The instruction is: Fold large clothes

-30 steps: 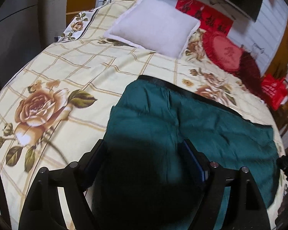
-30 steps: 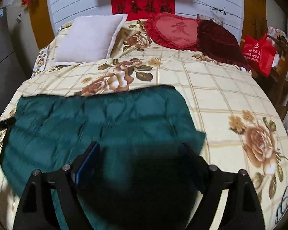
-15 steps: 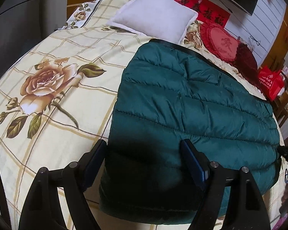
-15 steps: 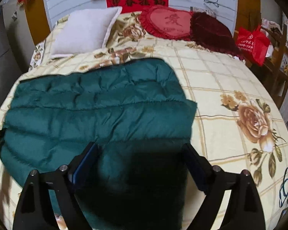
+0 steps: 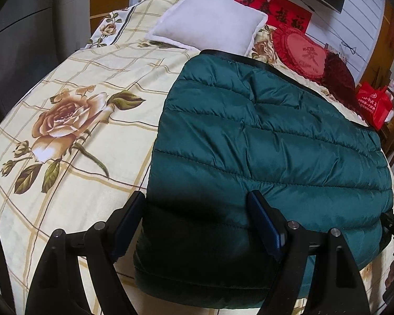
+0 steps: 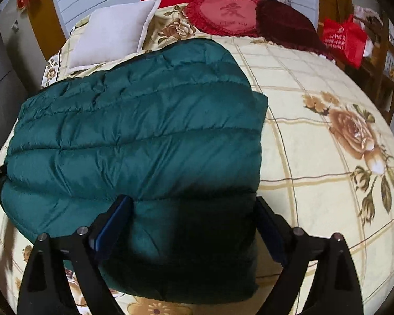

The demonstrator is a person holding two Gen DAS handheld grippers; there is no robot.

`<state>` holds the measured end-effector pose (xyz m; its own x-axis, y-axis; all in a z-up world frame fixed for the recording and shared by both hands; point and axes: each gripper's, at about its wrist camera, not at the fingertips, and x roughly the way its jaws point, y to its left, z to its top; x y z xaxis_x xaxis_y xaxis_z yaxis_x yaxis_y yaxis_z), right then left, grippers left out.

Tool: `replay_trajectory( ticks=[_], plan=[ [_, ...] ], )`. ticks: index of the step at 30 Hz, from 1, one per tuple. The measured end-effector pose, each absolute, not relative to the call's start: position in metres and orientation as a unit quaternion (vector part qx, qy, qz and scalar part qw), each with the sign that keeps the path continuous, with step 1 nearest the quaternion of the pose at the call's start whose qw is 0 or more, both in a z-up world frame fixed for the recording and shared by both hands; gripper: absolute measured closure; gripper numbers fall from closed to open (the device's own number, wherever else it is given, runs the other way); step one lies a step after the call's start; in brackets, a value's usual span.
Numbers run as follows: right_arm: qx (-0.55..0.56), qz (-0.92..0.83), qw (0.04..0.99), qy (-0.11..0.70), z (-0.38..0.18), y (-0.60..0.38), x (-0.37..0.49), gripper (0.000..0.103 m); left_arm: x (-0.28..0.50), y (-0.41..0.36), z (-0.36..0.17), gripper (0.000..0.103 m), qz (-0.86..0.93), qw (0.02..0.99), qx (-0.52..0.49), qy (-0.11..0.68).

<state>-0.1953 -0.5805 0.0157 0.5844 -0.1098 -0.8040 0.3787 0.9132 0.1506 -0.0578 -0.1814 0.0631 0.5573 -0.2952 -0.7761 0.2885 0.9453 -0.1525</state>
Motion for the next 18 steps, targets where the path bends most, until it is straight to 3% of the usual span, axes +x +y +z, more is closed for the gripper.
replay_trajectory(
  ticks=[18],
  plan=[
    [0.146,-0.137,0.886,0.418,0.040,-0.577,-0.204,0.009,-0.058,-0.177,0.065,0.040,-0.171,0.875,-0.011,0.452]
  ],
)
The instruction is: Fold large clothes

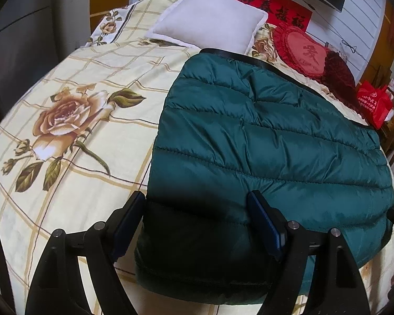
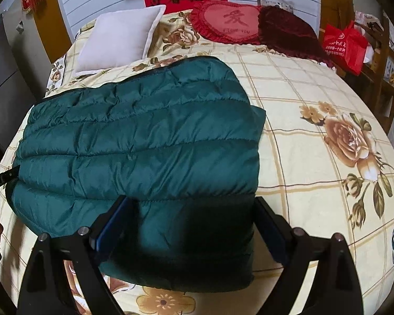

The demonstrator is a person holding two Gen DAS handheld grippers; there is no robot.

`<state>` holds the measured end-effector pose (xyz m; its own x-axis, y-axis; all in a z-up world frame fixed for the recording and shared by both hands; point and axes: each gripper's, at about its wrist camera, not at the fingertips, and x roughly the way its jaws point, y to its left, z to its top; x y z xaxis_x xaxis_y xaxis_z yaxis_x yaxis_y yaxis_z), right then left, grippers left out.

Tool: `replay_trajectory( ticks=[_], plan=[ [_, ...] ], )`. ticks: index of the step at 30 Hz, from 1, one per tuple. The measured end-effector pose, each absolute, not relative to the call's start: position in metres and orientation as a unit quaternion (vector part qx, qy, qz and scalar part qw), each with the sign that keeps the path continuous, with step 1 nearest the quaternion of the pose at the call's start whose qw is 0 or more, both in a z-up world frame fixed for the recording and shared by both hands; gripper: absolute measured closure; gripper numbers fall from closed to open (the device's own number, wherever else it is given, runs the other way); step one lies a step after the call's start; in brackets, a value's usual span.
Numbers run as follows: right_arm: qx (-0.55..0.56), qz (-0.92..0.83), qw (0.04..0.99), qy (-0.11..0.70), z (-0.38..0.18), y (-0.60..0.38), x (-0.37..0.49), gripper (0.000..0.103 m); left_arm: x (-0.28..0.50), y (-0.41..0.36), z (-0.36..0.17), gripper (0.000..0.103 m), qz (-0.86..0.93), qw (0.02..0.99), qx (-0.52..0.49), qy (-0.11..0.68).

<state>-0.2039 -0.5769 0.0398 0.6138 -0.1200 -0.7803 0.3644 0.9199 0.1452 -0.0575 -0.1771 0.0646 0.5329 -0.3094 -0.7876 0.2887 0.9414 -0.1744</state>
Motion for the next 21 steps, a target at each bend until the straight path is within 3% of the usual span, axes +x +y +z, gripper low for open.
replay_trajectory(
  ticks=[5,12,21],
  plan=[
    [0.173,-0.133,0.886,0.409,0.045,-0.594,-0.198,0.000,-0.043,-0.161,0.060,0.040,-0.206,0.845,-0.073,0.488],
    [0.233,-0.108,0.875,0.410,0.028,-0.627,-0.174,0.000,-0.020,-0.143,0.050,0.039,-0.222,0.817,-0.155,0.509],
    [0.270,-0.051,0.864,0.421,-0.004,-0.642,-0.144,0.000,0.001,-0.146,0.031,0.023,-0.246,0.784,-0.203,0.533]
  ],
)
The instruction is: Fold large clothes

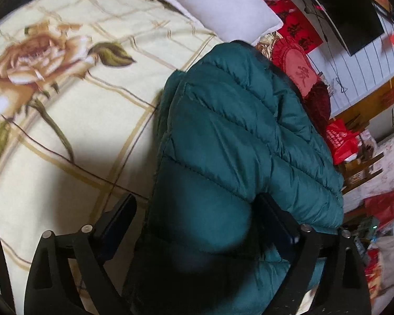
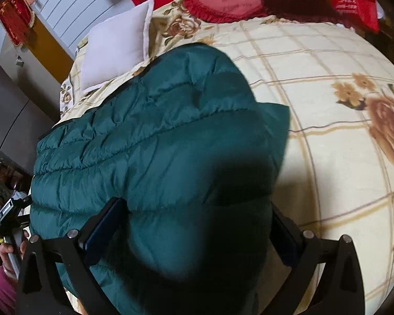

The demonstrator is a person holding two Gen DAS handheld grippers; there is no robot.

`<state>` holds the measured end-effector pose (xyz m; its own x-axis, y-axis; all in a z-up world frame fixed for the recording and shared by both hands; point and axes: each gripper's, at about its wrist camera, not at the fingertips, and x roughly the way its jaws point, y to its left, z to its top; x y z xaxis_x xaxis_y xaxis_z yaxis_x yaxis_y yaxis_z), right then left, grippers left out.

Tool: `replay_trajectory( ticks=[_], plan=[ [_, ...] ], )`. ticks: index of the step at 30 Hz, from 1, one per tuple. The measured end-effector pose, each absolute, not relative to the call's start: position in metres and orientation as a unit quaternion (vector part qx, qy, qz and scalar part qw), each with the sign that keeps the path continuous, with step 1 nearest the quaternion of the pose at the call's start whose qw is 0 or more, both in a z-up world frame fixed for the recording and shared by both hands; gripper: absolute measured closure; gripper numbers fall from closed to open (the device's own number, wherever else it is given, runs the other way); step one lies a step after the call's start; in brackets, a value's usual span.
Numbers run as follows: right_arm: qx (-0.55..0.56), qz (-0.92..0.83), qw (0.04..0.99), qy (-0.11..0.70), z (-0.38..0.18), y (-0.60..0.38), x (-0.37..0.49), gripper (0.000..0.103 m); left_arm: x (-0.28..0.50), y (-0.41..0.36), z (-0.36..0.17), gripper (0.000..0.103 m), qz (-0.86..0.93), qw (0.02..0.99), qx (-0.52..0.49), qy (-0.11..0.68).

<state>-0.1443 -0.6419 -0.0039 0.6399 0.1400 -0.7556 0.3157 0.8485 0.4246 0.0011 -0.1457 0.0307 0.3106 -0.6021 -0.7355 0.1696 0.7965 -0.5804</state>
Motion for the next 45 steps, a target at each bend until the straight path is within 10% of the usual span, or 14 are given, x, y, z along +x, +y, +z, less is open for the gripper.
replay_trajectory(
  ticks=[13,16,25,45],
  plan=[
    [0.291,-0.023,0.851,0.436,-0.016,-0.651,-0.132,0.000,0.005,-0.159,0.026,0.015,-0.262,0.780,-0.211,0.527],
    [0.289,-0.024,0.857,0.426,-0.014,-0.648,-0.138,0.003,0.002,-0.165,0.027,0.035,-0.281,0.772,-0.206,0.531],
    [0.268,-0.008,0.885,0.380,0.028,-0.628,-0.168,0.058,-0.019,-0.161,0.066,0.081,-0.307,0.790,-0.200,0.491],
    [0.293,0.045,0.873,0.387,0.069,-0.567,-0.277,0.063,-0.124,-0.091,0.106,0.087,-0.351,0.786,-0.191,0.471]
  ],
)
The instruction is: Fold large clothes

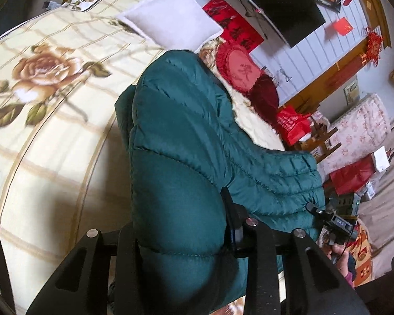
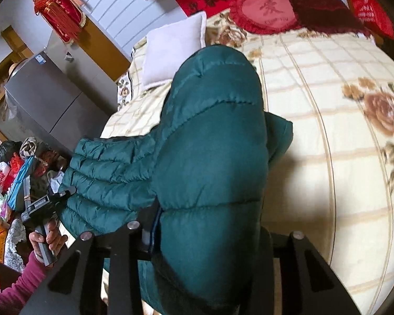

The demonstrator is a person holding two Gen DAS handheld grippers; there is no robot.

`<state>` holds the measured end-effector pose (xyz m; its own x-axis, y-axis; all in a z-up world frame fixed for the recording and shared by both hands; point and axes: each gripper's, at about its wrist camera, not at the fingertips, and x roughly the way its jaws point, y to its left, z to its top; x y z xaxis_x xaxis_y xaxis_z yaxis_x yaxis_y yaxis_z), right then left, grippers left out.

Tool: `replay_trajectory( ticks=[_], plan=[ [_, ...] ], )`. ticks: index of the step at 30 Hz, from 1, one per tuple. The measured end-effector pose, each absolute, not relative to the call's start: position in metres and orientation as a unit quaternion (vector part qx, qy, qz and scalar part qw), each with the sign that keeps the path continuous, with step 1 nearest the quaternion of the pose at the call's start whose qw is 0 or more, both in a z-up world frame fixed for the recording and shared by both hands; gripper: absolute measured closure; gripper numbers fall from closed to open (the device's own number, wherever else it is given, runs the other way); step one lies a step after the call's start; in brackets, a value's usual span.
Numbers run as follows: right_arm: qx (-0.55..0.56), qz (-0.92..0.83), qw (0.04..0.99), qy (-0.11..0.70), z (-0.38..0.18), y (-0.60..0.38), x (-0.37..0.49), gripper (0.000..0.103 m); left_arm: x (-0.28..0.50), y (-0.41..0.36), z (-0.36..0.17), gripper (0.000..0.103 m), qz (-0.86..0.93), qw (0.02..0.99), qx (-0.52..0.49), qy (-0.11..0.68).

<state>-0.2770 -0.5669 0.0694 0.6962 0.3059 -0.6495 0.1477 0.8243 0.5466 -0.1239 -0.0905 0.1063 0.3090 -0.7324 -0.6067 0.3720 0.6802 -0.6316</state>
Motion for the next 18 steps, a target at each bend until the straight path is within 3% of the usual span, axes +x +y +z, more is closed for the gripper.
replay_trajectory(
  ticks=[3,5,6,7,18],
  plan=[
    [0.287,0.011,0.864,0.412,0.044,-0.568,-0.281,0.052,-0.128,-0.090,0.081,0.077,-0.319,0.788,-0.170,0.498],
    [0.276,-0.024,0.852,0.445,0.021,-0.568,-0.275,0.037,-0.127,-0.093,0.066,0.052,-0.291,0.795,-0.150,0.510],
    [0.268,-0.039,0.848,0.455,0.012,-0.567,-0.271,0.023,-0.125,-0.095,0.061,0.048,-0.280,0.798,-0.144,0.514],
    [0.266,-0.050,0.849,0.454,0.007,-0.567,-0.270,0.017,-0.125,-0.096,0.059,0.041,-0.272,0.804,-0.142,0.509],
    [0.219,-0.112,0.884,0.399,0.078,-0.546,-0.317,0.018,-0.167,-0.083,0.110,0.040,-0.231,0.858,-0.096,0.447]
  ],
)
